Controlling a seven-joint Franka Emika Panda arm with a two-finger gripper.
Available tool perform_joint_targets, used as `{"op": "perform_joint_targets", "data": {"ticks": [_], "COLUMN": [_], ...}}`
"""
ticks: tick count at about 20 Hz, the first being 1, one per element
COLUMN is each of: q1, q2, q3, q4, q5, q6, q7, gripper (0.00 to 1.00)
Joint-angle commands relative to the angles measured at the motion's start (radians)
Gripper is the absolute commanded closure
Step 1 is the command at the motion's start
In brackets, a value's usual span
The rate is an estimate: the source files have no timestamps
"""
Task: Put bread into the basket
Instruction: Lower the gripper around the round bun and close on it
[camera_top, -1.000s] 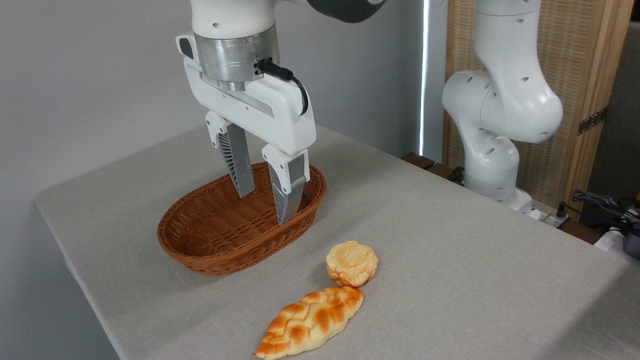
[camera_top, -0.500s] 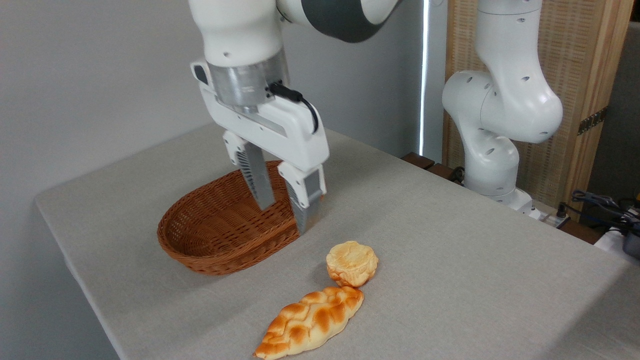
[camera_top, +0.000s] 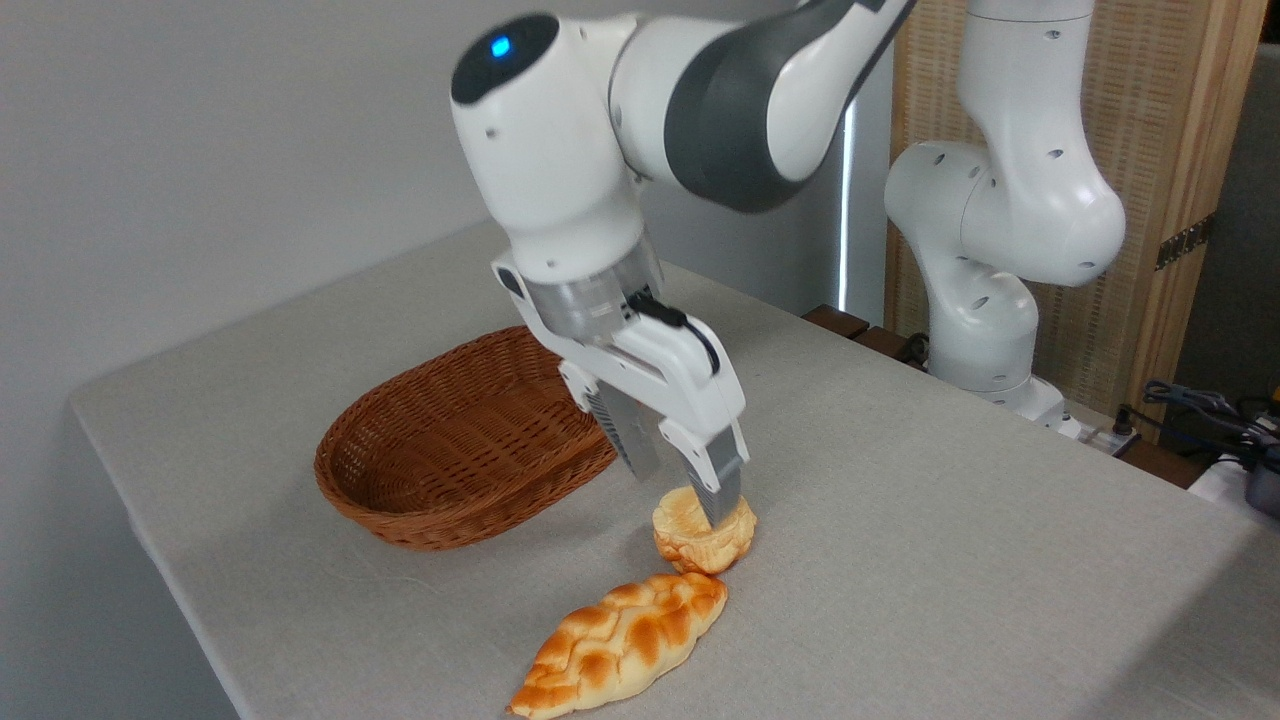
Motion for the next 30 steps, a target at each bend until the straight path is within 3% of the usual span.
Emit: {"op": "perform_joint_targets", "data": {"ticks": [1, 13, 14, 15, 17, 18, 30], "q1": [0.004, -0.006, -0.006, -0.006, -0.006, -0.004, -0.003], "q2": [-0.010, 0.014, 0.014, 0.014, 0.014, 0.014, 0.004], "q3": [-0.003, -0.004, -0.004, -0.004, -0.003, -0.003, 0.008], "q4": [-0.064, -0.107, -0.107, -0.105, -0.105, -0.105, -0.099], "q5": [0.035, 0.040, 0.040, 0.041, 0.045, 0.045, 0.045], "q6": [0.063, 0.107, 0.108, 0.111, 0.113, 0.113, 0.111], "q7": [0.023, 0.023, 0.026, 0.036, 0.043, 0.043, 0.046], "gripper": [0.00, 0.00, 0.02, 0.12, 0.41, 0.50, 0.50]}}
